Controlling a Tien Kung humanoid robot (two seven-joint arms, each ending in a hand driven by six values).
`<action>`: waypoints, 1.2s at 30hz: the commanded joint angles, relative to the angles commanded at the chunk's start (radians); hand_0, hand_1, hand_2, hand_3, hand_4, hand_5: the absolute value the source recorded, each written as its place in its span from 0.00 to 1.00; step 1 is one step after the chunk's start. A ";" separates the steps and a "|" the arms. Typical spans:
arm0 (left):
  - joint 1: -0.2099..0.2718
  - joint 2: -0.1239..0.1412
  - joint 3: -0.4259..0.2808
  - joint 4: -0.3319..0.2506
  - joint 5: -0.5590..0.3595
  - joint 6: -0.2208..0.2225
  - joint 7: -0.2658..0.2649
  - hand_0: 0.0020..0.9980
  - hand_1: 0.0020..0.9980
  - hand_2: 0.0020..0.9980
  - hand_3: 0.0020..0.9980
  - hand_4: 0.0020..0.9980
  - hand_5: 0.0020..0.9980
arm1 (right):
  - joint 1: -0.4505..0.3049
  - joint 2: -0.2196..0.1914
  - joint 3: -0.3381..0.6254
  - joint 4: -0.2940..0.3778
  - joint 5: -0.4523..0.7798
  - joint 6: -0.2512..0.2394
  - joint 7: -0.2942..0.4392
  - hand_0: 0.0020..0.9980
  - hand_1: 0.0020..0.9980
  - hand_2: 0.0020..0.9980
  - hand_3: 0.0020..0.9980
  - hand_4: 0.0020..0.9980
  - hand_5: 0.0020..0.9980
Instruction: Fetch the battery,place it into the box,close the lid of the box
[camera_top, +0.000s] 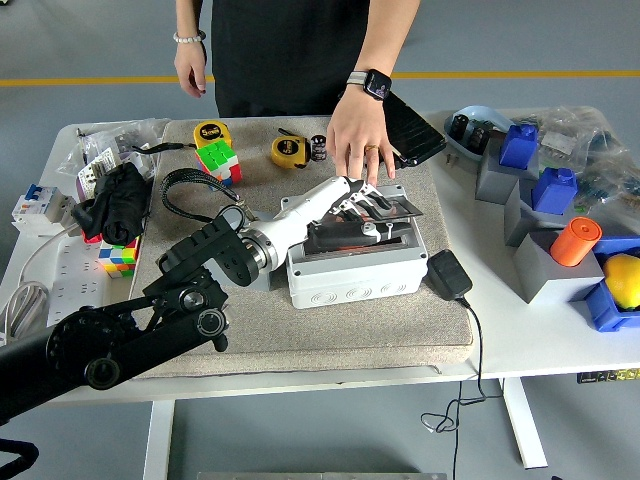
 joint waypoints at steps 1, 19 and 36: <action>0.001 -0.001 0.001 0.000 -0.001 -0.002 0.000 0.28 0.54 0.61 0.65 1.00 0.74 | 0.000 0.000 0.000 0.000 0.000 0.000 0.000 0.58 0.64 0.67 0.59 0.95 0.48; 0.039 0.036 -0.160 -0.065 -0.118 0.031 -0.082 0.29 0.60 0.62 0.65 1.00 0.74 | 0.004 0.001 0.008 0.002 -0.004 -0.002 0.002 0.58 0.64 0.67 0.58 0.95 0.48; 0.126 0.049 -0.436 0.084 -0.359 0.154 -0.311 0.42 0.63 0.63 0.66 1.00 0.71 | 0.005 0.002 0.007 -0.001 0.001 0.000 0.001 0.58 0.64 0.67 0.59 0.95 0.48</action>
